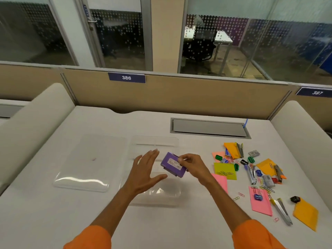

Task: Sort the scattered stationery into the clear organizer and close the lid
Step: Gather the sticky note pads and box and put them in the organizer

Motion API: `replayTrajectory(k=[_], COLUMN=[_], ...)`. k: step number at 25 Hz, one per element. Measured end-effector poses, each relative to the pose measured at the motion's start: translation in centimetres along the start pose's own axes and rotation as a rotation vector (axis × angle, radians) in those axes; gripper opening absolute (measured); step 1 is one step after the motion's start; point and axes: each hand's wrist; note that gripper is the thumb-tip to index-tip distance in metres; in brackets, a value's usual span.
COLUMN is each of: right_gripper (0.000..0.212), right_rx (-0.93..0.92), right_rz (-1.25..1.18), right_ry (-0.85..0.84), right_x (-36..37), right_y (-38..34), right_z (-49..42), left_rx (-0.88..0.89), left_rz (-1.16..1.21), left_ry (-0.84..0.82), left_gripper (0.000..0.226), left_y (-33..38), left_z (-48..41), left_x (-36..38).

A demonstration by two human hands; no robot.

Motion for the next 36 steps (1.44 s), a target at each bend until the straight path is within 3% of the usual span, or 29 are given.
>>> replayTrajectory(k=[7,13,17,28,33,36], right_gripper=[0.027,0.027,0.029,0.034,0.031,0.033], right_rx=[-0.038,-0.094,-0.131,-0.276,-0.278,-0.280], right_rz=[0.174,0.392,0.575,1.015,0.983,0.822], right_ry=[-0.173,-0.226,-0.237,-0.237,-0.185,-0.056], right_x=[8.5,13.6,15.9,20.3,20.6,19.4], right_y=[-2.2,-2.5,-2.2,-0.2,0.0,-0.9], right_z=[-0.5,-0.9,-0.9,0.1,0.2,0.9], left_rx=[-0.075,-0.304,-0.284,-0.257,-0.258,-0.204], left_rz=[-0.076,0.346,0.433,0.497,0.437,0.231], left_ry=[0.095,0.185,0.165,0.131,0.140,0.211], left_gripper=[0.070,0.066,0.055,0.056,0.054,0.057], left_y=[-9.9,-14.0,-14.7,-15.3,-16.2,-16.2], left_z=[3.3,3.0,2.7,2.7,2.6,2.4], left_x=[-1.4,-0.7,-0.2,1.8,2.2,1.7])
Point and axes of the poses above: each hand's wrist, its own z-axis away from the middle knuckle, its own x-axis out of the palm, y = z × x, and after that the axes turned 4 degrees about y, right-handed
